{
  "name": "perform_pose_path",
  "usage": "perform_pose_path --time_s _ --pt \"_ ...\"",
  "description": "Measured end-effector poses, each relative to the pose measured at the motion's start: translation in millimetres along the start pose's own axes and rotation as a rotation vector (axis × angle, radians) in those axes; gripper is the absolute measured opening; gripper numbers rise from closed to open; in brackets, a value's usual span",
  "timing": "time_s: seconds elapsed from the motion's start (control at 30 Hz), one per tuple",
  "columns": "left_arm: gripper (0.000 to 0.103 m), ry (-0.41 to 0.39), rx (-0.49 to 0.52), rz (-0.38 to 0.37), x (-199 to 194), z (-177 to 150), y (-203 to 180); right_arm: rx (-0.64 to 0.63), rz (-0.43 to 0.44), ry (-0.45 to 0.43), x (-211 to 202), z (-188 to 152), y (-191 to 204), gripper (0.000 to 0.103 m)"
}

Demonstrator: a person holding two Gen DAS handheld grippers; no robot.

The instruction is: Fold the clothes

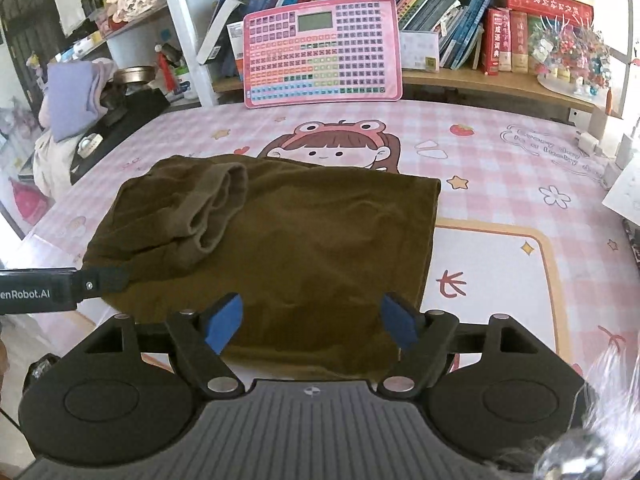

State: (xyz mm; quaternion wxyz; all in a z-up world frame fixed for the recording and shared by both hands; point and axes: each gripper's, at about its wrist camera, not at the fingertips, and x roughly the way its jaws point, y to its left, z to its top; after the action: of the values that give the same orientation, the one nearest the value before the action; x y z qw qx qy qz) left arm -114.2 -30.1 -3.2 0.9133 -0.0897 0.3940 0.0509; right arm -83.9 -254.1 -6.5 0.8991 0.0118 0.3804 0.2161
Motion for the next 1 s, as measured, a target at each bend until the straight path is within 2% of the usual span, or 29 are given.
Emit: perform_pose_path --time_s 0.33,0.43,0.67,0.8,1.0 --pt "0.083 -0.034 0.029 -0.011 -12.6 -0.9 18.3 0.055 -0.050 -0.021 -11.3 -2.8 16.3 0.076" --pt "0.084 -0.040 0.019 -0.020 -16.5 -3.5 29.7 0.048 -0.059 -0.022 -14.4 -5.1 29.7 0.080" --pt "0.084 0.027 -0.024 -0.120 -10.1 -15.6 53.3 0.022 -0.113 -0.012 -23.5 -14.0 57.6 0.081" --pt "0.084 0.035 -0.053 -0.168 -6.8 -19.6 61.6 0.012 -0.150 -0.001 -28.9 -20.4 67.3 0.082" --pt "0.084 0.017 -0.014 -0.144 -8.5 -21.6 59.5 0.031 -0.186 0.006 -33.8 -26.1 71.0 0.083"
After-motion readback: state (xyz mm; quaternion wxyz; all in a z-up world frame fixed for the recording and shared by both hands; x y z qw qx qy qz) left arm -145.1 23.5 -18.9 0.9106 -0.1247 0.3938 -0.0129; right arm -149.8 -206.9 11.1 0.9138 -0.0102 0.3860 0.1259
